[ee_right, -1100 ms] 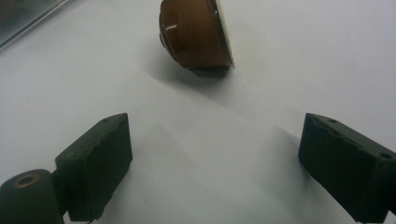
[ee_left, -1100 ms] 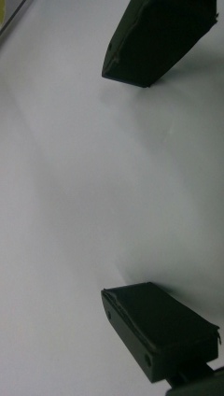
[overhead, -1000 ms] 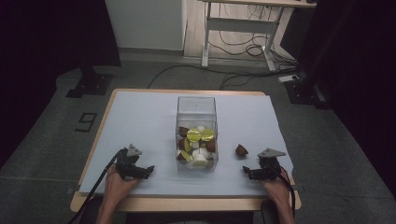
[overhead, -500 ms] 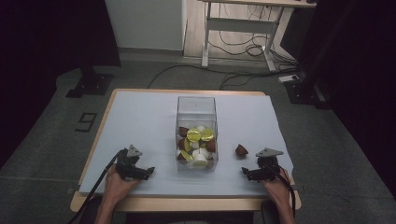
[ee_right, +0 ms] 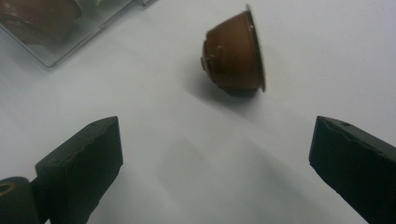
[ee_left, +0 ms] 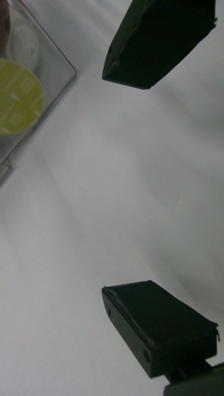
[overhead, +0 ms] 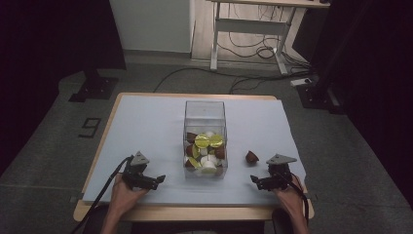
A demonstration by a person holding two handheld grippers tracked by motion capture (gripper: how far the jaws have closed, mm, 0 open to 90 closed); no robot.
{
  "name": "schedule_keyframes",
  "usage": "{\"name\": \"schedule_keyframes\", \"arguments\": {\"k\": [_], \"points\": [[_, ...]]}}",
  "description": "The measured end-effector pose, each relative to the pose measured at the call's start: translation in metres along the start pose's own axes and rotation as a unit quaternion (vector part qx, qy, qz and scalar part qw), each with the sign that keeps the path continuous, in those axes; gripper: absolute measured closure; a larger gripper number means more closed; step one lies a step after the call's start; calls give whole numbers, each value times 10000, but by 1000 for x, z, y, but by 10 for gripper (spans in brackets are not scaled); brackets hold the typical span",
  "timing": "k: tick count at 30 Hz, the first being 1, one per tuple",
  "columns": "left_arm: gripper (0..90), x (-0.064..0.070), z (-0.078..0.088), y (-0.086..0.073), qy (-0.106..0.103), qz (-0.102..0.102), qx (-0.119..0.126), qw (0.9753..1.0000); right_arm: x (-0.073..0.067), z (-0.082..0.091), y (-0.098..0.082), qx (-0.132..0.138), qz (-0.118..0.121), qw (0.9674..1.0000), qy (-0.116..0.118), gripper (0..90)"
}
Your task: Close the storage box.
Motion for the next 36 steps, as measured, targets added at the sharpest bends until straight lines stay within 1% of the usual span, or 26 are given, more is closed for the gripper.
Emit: {"name": "schedule_keyframes", "arguments": {"k": [2, 3, 6, 9, 10, 11, 15, 16, 19, 23, 24, 27, 28, 30, 31, 32, 34, 36], "points": [[8, 3, 0, 1, -15, -59, 13, 10000, -1, 1, 1, -3, 18, 10000, 40, 27], [8, 6, 1, 3, -21, -128, 27, 9999, -3, 2, 2, -33, 35, 10000, 87, 27], [8, 11, 4, 6, -32, -198, 82, 9998, -6, 6, 5, 49, 58, 9998, 190, 29], [11, 16, 6, 10, -153, -244, 182, 9994, -10, 9, 8, 197, 12, 9988, 449, 28], [11, 16, 6, 10, -153, -244, 182, 9994, -10, 9, 8, 197, 12, 9988, 449, 28], [11, 18, 6, 11, -183, -267, 186, 9993, -13, 9, 9, 195, 20, 9985, 519, 18], [11, 24, 4, 15, -207, -352, 169, 9990, -16, 7, 10, 142, 56, 9988, 469, 12], [11, 27, 4, 18, -250, -388, 183, 9988, -17, 7, 11, 127, 50, 9989, 444, 12], [11, 30, 3, 20, -309, -428, 201, 9984, -18, 6, 12, 87, 1, 9990, 437, 14], [11, 38, 2, 26, -405, -531, 224, 9975, -21, 9, 15, 97, 48, 9987, 496, 6], [11, 40, 1, 27, -455, -544, 237, 9972, -23, 10, 16, 138, 95, 9986, 496, 1], [10, 42, 0, 29, -475, -586, 219, 9969, -26, 12, 18, 149, 163, 9985, 497, 0], [10, 42, 0, 30, -477, -589, 220, 9969, -30, 12, 20, 145, 273, 9985, 445, 0], [10, 43, 0, 33, -472, -615, 221, 9967, -31, 12, 21, 126, 303, 9985, 433, 0], [10, 44, 1, 33, -477, -625, 233, 9966, -34, 13, 24, 108, 417, 9982, 421, 0], [10, 46, 2, 35, -510, -660, 250, 9962, -36, 13, 24, 100, 446, 9981, 416, 0], [10, 47, 2, 37, -535, -664, 270, 9960, -37, 13, 26, 100, 472, 9980, 404, 0], [11, 48, 3, 39, -550, -700, 288, 9956, -41, 14, 30, 130, 520, 9976, 430, 35]]}}
Point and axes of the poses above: each handheld gripper's, and its own axes: z roughly backward along the jaws, y roughly out of its top, x roughly to its right, the point moved 3 cm from there along -z, roughly forward along the jaws, and after that the axes turned 15 degrees about -x, right-handed, at the moved point
